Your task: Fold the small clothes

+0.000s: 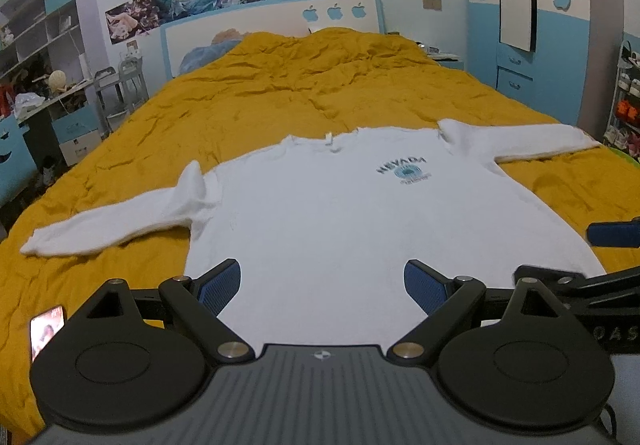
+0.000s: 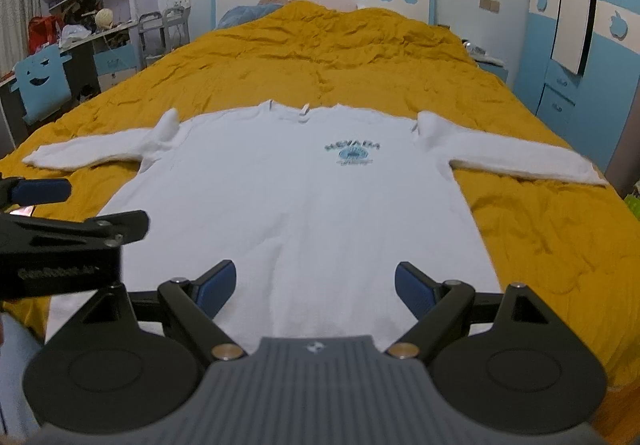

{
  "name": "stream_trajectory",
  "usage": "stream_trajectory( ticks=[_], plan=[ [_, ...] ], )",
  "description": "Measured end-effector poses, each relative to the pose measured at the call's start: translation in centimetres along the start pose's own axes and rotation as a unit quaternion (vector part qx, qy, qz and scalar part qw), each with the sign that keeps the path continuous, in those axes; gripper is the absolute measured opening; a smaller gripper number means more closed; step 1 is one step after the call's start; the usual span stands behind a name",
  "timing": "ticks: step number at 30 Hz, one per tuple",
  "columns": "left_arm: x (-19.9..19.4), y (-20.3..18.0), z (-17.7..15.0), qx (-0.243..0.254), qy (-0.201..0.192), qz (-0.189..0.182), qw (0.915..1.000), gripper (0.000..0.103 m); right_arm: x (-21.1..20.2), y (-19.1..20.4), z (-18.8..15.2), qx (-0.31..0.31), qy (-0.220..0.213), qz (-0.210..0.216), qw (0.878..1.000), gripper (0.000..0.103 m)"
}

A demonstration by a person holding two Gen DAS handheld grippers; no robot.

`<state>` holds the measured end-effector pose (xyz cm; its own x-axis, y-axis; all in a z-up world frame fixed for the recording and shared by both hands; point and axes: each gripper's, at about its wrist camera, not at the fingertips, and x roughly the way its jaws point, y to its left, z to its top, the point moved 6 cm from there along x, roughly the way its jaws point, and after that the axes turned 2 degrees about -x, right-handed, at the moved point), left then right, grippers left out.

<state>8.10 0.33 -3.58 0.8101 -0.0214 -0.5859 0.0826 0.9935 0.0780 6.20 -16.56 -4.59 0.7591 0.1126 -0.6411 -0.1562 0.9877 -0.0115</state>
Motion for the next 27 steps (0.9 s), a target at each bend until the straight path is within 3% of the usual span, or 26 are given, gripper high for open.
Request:
stream_trajectory(
  ticks=[7,14,19,27],
  plan=[
    [4.0,3.7,3.4,-0.021,-0.013,0.008,0.9997,0.103,3.1,-1.7,3.3,-0.006,-0.047,-0.012,0.999,0.083],
    [9.8,11.9,5.8,-0.111,-0.007,0.046,0.9928,0.103,8.3,-2.8,6.9,-0.029,-0.065,-0.004,0.997,0.083],
    [13.3,18.7,6.1,-0.168,0.006,0.075,0.9829,0.103,12.8,-2.8,9.1,-0.032,-0.055,-0.010,0.998,0.083],
    [16.5,31.9,4.6,-0.259,0.034,0.128,0.9567,0.103,20.7,-2.5,11.9,-0.016,-0.025,0.001,1.000,0.083]
  ],
)
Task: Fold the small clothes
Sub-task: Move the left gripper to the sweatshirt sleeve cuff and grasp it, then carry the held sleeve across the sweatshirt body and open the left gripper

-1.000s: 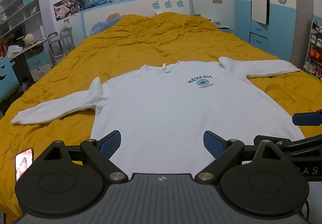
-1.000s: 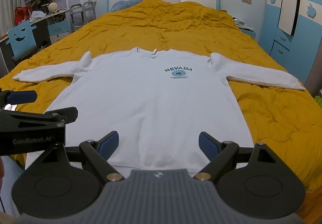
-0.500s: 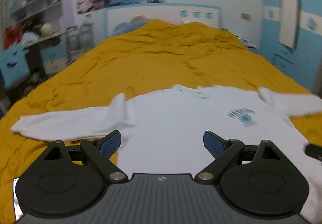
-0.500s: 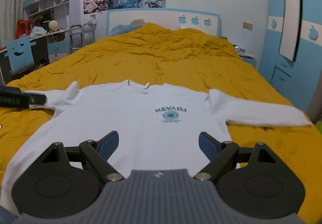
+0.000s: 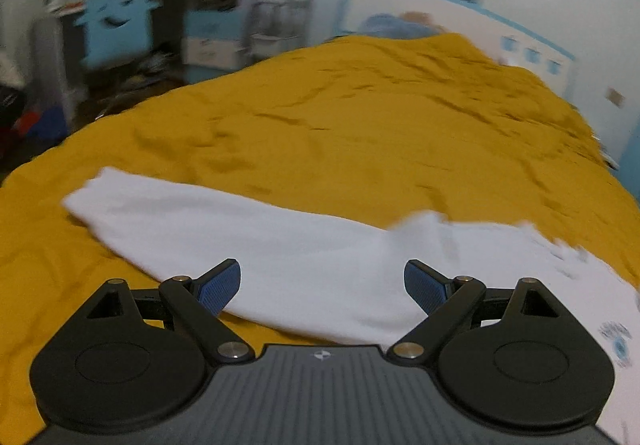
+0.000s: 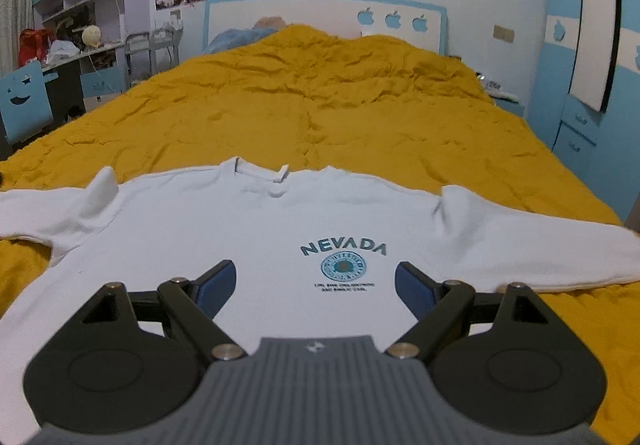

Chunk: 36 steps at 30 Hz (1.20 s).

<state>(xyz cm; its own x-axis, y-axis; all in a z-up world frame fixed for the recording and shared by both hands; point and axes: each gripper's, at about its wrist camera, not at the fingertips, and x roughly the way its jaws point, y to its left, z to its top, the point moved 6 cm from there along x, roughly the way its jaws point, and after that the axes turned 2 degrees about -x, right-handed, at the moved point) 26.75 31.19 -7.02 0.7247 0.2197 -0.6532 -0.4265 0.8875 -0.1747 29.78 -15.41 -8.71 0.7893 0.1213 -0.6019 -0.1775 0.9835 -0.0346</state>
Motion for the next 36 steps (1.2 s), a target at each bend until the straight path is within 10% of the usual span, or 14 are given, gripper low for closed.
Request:
stream_trajectory(
  ticks=[15,19,22,24,36],
  plan=[
    [6.0,20.3,3.4,-0.208,0.040,0.141,0.9671,0.103,8.6,4.7,0.3,-0.026,0.044,0.042,0.998,0.082],
    [7.0,21.0,3.1,-0.223,0.039,0.126,0.9659,0.060,9.0,6.0,0.6,-0.031,0.042,0.048,0.998,0.082],
    [7.1,20.7,3.5,-0.224,0.029,0.105,0.9685,0.014,9.1,6.8,0.6,-0.038,0.042,0.050,0.997,0.082],
    [6.6,20.0,4.1,-0.217,0.022,0.094,0.9714,0.006,9.0,6.9,0.5,-0.040,0.044,0.051,0.997,0.082],
    [-3.4,-0.2,7.6,0.004,-0.062,0.011,0.9980,0.006,7.0,6.6,0.6,-0.031,0.042,0.055,0.997,0.080]
  ],
)
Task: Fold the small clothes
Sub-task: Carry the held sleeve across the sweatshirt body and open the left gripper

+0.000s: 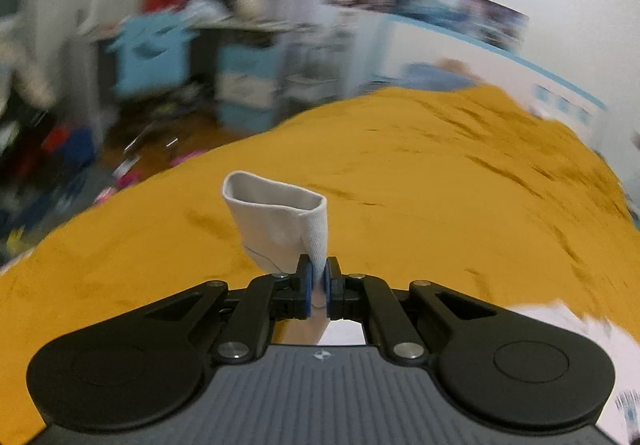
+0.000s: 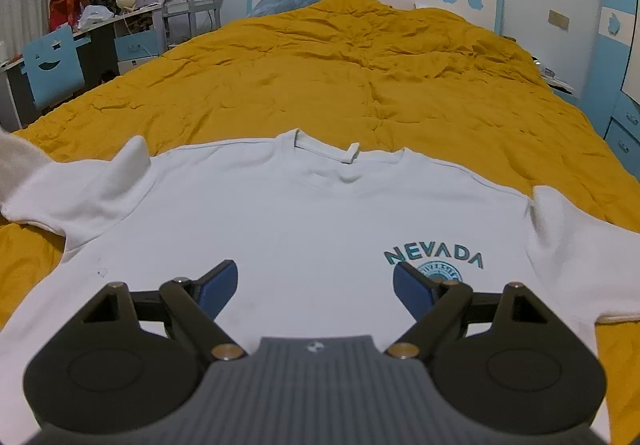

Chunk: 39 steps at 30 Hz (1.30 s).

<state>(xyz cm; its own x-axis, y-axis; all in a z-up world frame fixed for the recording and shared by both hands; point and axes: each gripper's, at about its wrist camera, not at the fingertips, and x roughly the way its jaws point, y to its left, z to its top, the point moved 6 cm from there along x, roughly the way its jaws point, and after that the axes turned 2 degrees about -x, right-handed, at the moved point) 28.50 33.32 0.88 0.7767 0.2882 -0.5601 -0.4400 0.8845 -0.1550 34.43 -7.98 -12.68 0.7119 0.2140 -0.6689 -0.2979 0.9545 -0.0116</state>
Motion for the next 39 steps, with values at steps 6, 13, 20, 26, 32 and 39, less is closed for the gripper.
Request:
stream_trajectory(
  ticks=[6,13,20,26,32,39],
  plan=[
    [-3.4,-12.3,-3.1,0.098,0.001,-0.078,0.9921,0.006,-1.3,-1.5,-0.3,0.016,0.008,-0.013,1.000,0.070],
    [-2.1,-19.8,-10.1,0.175,0.049,-0.138,0.9737,0.006,-3.3,-3.6,-1.5,0.039,0.010,-0.024,0.999,0.060],
    [1.2,-21.7,-17.9,0.177,0.146,-0.173,0.9579,0.006,-3.9,-4.5,-2.9,0.057,0.026,-0.023,0.998,0.060],
    [1.4,-20.5,-20.1,0.122,0.197,-0.242,0.9420,0.039,-3.7,-3.7,-3.0,0.058,0.027,-0.004,0.998,0.060],
    [-1.1,-18.1,-18.3,0.109,0.165,-0.263,0.9443,0.058,-2.9,-1.7,-2.0,0.068,0.024,0.043,0.996,0.060],
    [0.5,-14.1,-16.6,0.112,0.144,-0.156,0.9708,0.058,0.0,1.6,-0.7,0.102,0.049,0.105,0.988,0.060]
  ],
)
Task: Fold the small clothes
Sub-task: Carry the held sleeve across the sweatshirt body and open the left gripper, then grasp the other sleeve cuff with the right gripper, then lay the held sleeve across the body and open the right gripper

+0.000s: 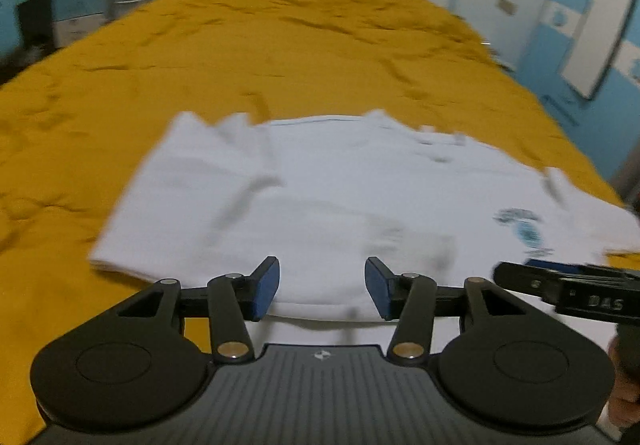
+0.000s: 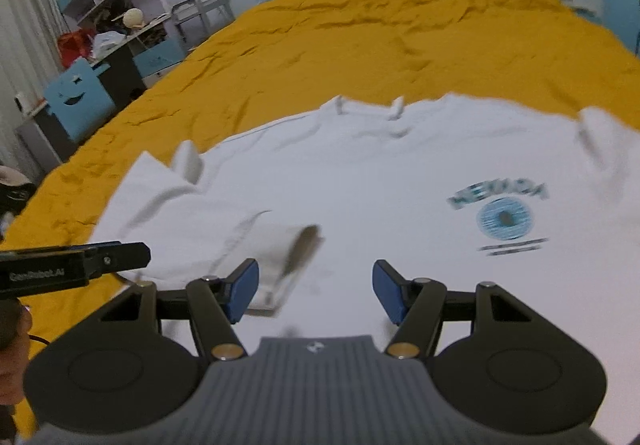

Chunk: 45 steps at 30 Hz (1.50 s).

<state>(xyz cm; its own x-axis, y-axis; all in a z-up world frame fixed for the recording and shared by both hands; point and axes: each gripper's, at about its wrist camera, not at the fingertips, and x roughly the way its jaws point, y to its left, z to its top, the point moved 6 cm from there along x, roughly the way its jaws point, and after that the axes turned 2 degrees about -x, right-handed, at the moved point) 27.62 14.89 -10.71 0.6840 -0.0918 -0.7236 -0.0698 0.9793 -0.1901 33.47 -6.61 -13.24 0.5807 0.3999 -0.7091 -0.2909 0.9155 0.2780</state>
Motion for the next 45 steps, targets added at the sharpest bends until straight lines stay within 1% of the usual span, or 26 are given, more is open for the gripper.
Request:
stream_trajectory(
  ticks=[4,6,9,11,13,14,15,16,17,18,21,24,28,30,32,33,35,38,42,45],
  plan=[
    [-0.1,1.4,0.7,-0.003,-0.015,0.042,0.9990,0.058,2.7,0.5,0.2,0.043,0.031,0.016,0.998,0.060],
    [-0.1,2.0,1.3,-0.003,-0.018,0.074,0.9971,0.058,4.1,0.4,0.2,0.065,0.050,0.017,0.996,0.060],
    [0.0,3.1,2.3,0.004,-0.014,0.126,0.9919,0.058,5.9,0.3,0.2,0.086,0.068,0.017,0.994,0.060],
    [0.4,3.6,2.8,0.003,-0.010,0.141,0.9900,0.058,6.9,0.6,0.2,0.091,0.076,0.020,0.993,0.060],
    [0.6,4.4,2.7,-0.003,-0.005,0.141,0.9900,0.058,7.7,1.0,0.2,0.087,0.079,0.016,0.993,0.059],
    [0.8,4.8,2.7,-0.005,-0.003,0.140,0.9901,0.058,8.0,1.2,0.3,0.084,0.078,0.014,0.993,0.053],
    [1.0,5.0,2.7,-0.006,-0.001,0.141,0.9901,0.058,8.2,1.3,0.3,0.082,0.078,0.013,0.994,0.043],
    [1.3,5.1,2.6,-0.009,0.000,0.140,0.9901,0.058,8.4,1.5,0.4,0.079,0.077,0.011,0.994,0.036],
    [1.2,5.3,2.4,-0.012,-0.001,0.139,0.9902,0.058,8.5,1.7,0.5,0.076,0.074,0.010,0.994,0.016],
    [1.1,5.7,2.2,-0.016,-0.002,0.136,0.9906,0.058,8.4,1.9,0.6,0.074,0.072,0.011,0.995,0.003],
    [1.0,6.1,2.0,-0.027,-0.010,0.124,0.9919,0.058,7.7,2.2,1.4,0.058,0.055,0.012,0.997,0.001],
    [0.6,6.2,2.2,-0.038,-0.022,0.102,0.9938,0.058,6.6,3.0,3.3,0.030,0.029,0.020,0.999,0.000],
    [-0.2,6.5,2.0,-0.058,-0.027,0.038,0.9972,0.058,4.9,4.3,7.5,0.001,-0.007,0.030,1.000,0.000],
    [-0.3,6.3,1.4,-0.051,-0.019,0.010,0.9985,0.058,4.0,4.9,10.1,-0.014,-0.030,0.033,0.999,0.000],
    [-0.2,6.0,0.8,-0.041,-0.006,-0.006,0.9991,0.058,3.1,5.4,12.4,-0.021,-0.050,0.036,0.998,0.000],
    [0.0,6.0,0.5,-0.037,0.001,-0.010,0.9992,0.059,2.7,5.6,13.3,-0.023,-0.058,0.037,0.997,0.000],
    [0.7,6.2,-0.1,-0.040,0.018,-0.004,0.9990,0.061,1.8,6.1,15.2,-0.030,-0.076,0.040,0.996,0.000],
    [2.5,6.6,-0.6,-0.057,0.034,0.009,0.9977,0.061,0.0,6.3,17.5,-0.036,-0.103,0.042,0.993,0.000],
    [4.9,6.1,-0.7,-0.067,0.041,0.001,0.9969,0.062,-2.7,5.3,19.7,-0.031,-0.129,0.042,0.990,0.000],
    [6.0,5.6,-0.8,-0.064,0.038,0.019,0.9971,0.062,-4.8,3.8,21.1,-0.020,-0.147,0.038,0.988,0.000]
  ],
)
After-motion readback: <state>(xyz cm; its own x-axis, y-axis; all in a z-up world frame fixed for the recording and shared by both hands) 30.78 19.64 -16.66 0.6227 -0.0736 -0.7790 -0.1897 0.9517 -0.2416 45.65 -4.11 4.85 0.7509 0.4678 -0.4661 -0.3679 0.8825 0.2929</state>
